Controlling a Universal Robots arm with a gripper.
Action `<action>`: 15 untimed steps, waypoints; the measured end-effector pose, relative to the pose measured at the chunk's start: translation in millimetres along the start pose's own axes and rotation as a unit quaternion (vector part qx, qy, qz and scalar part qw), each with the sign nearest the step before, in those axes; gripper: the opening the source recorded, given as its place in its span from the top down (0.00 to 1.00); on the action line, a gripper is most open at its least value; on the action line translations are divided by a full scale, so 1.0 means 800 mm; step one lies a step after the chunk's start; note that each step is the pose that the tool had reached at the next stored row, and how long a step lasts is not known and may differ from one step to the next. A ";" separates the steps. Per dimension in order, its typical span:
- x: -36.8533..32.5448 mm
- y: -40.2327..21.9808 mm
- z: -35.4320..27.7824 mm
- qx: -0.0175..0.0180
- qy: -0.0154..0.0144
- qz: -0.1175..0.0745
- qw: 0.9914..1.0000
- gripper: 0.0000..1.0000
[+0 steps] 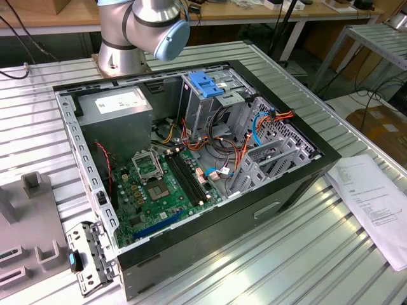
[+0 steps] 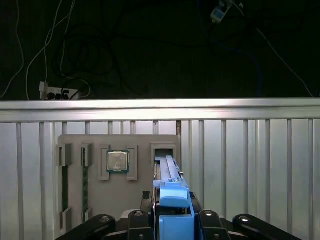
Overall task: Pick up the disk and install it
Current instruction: 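Pick up the disk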
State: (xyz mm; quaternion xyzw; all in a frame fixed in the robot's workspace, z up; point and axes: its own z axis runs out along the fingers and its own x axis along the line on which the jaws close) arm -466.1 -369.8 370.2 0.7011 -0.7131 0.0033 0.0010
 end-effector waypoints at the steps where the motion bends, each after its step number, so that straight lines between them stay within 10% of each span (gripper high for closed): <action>1: 0.0000 0.0000 -0.0030 0.000 0.000 0.000 1.000 0.63; 15: 0.0003 -0.0004 -0.0551 0.000 0.000 0.000 1.000 0.63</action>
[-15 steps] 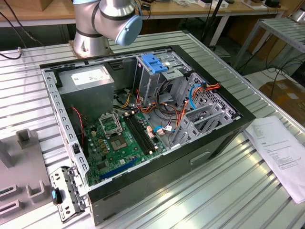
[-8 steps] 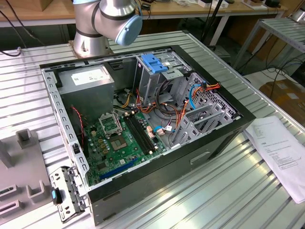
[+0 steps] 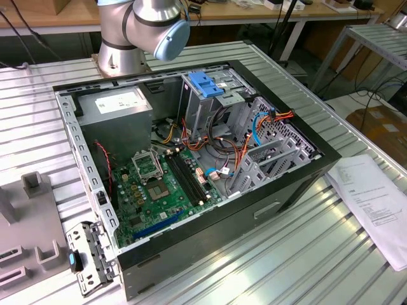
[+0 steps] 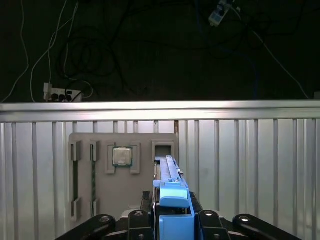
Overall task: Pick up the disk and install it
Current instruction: 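Pick up the disk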
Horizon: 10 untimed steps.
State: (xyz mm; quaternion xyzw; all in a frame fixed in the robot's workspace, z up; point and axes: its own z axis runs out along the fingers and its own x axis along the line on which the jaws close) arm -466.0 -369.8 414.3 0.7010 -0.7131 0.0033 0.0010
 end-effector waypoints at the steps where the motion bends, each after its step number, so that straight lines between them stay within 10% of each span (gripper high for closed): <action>1: 0.0000 0.0000 -0.0030 0.000 0.000 0.000 1.000 0.63; 10: 0.0002 -0.0002 -0.0343 0.000 0.000 0.000 1.000 0.63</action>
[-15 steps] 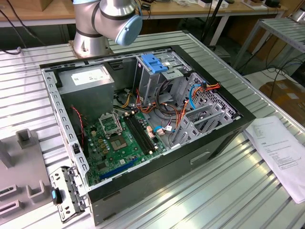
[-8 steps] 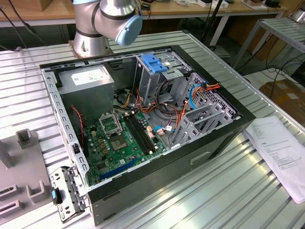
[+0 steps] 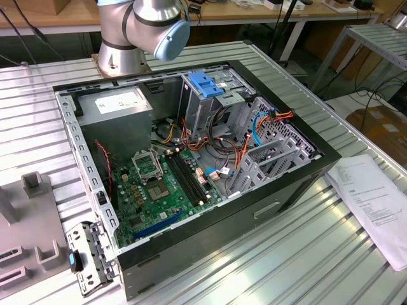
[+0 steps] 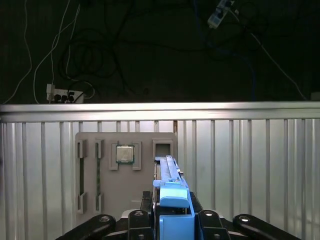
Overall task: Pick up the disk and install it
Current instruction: 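Pick up the disk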
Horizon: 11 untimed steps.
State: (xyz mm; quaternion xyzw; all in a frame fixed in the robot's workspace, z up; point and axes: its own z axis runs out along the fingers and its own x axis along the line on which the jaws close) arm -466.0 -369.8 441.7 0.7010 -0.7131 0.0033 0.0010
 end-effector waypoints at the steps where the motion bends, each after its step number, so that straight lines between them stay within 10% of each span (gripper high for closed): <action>1: 0.0000 0.0000 -0.0057 0.000 0.000 0.000 1.000 0.63; 11: 0.0003 -0.0002 -0.0442 0.000 0.000 0.000 1.000 0.63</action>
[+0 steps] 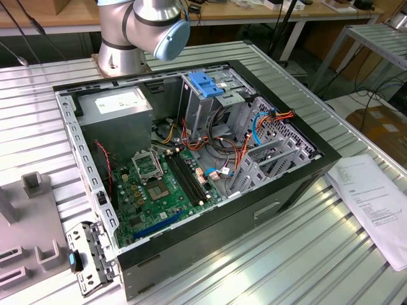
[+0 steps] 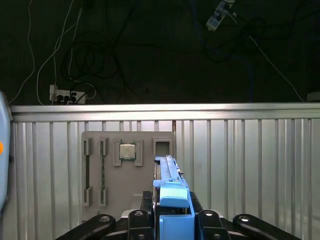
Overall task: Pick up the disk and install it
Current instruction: 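Pick up the disk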
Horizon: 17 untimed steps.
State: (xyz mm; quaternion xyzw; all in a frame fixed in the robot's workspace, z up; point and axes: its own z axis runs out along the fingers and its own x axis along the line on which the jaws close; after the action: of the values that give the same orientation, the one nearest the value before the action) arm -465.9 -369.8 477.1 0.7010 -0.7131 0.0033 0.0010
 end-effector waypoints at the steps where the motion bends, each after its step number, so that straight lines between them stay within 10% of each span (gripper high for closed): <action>1: 0.0000 -0.0001 -0.0049 0.000 0.000 0.000 1.000 0.63; 17: 0.0000 -0.0075 -0.0151 0.000 0.000 0.000 1.000 0.63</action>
State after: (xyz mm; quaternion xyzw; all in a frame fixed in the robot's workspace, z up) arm -459.9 -369.8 489.2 0.7011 -0.7131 0.0033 0.0010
